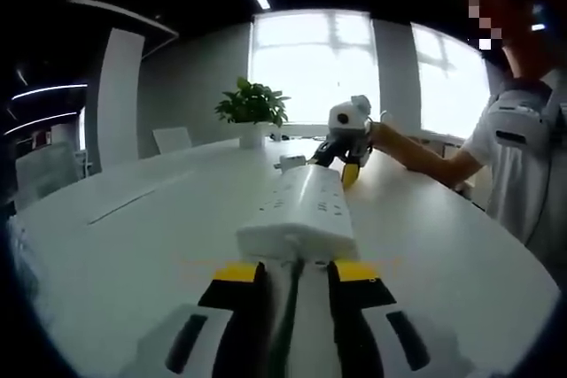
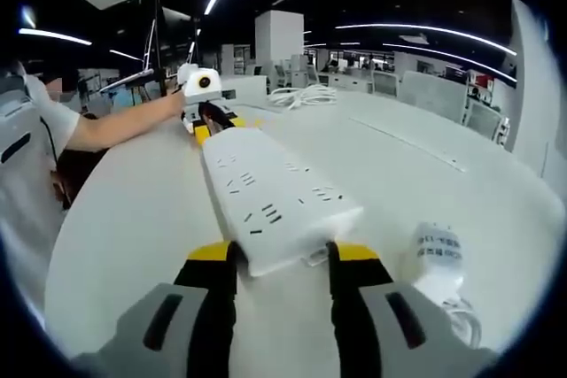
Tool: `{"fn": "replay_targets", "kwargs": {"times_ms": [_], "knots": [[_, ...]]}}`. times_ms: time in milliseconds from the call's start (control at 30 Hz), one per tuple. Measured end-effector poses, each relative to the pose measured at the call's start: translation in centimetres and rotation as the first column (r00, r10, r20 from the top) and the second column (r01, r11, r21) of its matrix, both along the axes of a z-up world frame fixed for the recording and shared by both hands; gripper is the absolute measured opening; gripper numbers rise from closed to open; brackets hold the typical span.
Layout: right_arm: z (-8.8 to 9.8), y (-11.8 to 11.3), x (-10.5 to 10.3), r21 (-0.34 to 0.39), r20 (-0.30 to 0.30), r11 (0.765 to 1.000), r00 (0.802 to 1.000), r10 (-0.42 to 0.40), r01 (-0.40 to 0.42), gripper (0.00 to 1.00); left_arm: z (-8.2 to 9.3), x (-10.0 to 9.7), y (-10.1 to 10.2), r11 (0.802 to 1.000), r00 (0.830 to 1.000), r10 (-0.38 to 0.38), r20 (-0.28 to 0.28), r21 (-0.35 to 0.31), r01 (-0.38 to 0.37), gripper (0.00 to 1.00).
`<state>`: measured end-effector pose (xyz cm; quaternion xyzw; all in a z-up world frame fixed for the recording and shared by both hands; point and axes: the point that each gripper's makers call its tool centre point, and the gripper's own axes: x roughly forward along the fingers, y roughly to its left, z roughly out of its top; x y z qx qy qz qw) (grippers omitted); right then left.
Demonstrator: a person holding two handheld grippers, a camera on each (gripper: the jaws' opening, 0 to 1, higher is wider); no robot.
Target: Straighten the power strip on the desk, plug the charger into it
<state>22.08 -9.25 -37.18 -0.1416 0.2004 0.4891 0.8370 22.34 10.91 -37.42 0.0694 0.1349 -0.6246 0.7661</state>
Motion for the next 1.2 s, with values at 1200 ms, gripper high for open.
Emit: {"fn": "replay_targets", "kwargs": {"times_ms": [1200], "knots": [[0.0, -0.1, 0.2, 0.007, 0.003, 1.0, 1.0, 0.003, -0.003, 0.41, 0.2, 1.1, -1.1, 0.999, 0.999, 0.046, 0.023, -0.002, -0.046, 0.14]]}}
